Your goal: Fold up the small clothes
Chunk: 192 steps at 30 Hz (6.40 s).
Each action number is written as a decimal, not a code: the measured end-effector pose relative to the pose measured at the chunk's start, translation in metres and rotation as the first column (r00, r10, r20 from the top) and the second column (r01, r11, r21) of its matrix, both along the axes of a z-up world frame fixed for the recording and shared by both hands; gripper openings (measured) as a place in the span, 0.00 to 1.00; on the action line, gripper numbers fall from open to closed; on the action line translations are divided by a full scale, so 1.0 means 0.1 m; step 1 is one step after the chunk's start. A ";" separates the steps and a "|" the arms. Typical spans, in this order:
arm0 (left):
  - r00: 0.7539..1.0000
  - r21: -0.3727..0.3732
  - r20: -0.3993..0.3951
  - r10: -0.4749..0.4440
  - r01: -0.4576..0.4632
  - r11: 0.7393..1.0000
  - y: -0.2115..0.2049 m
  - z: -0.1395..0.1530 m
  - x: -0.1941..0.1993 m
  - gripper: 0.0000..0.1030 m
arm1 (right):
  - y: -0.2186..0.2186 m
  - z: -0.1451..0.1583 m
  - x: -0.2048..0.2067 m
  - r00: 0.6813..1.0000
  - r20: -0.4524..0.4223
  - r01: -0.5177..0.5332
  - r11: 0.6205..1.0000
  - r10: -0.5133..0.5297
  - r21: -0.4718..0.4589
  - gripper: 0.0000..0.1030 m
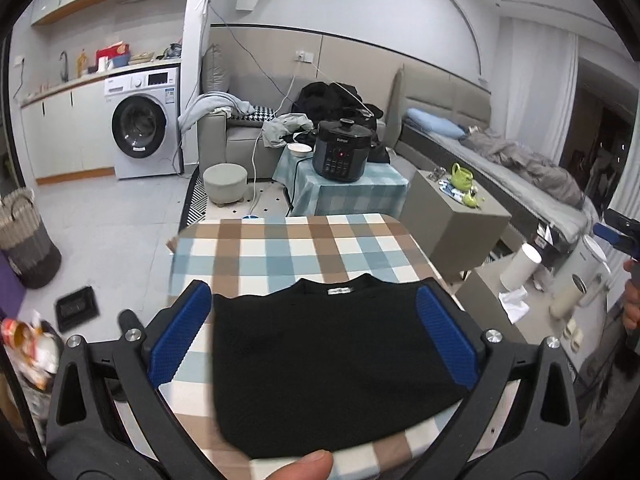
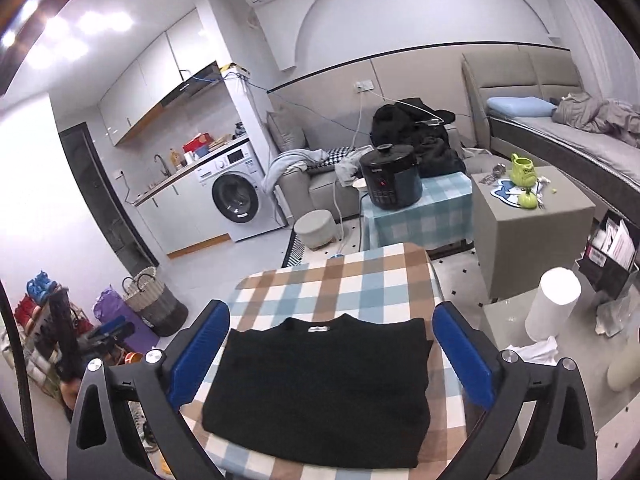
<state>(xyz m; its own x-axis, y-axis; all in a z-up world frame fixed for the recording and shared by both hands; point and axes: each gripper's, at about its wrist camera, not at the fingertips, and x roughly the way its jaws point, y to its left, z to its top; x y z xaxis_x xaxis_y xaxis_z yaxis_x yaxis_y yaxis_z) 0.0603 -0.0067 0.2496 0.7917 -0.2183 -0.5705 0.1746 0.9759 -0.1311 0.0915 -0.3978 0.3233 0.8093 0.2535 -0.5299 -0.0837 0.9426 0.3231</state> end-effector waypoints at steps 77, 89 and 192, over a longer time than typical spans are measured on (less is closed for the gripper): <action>0.852 -0.197 -0.462 0.246 -0.369 0.908 0.78 -3.46 -0.31 0.50 | -0.37 -3.81 -0.21 0.888 -0.418 0.269 0.954 -0.192 0.132 0.21; 0.872 -0.273 -0.393 0.292 -0.414 0.869 0.94 -3.48 -0.40 0.04 | -0.17 -3.82 -0.25 0.919 -0.353 0.218 0.972 -0.173 0.091 0.35; 0.996 -0.162 0.001 -0.086 0.085 0.983 -0.90 -2.39 0.06 0.07 | 0.78 -3.64 -0.03 0.949 -0.313 0.012 0.999 -0.022 -0.032 0.47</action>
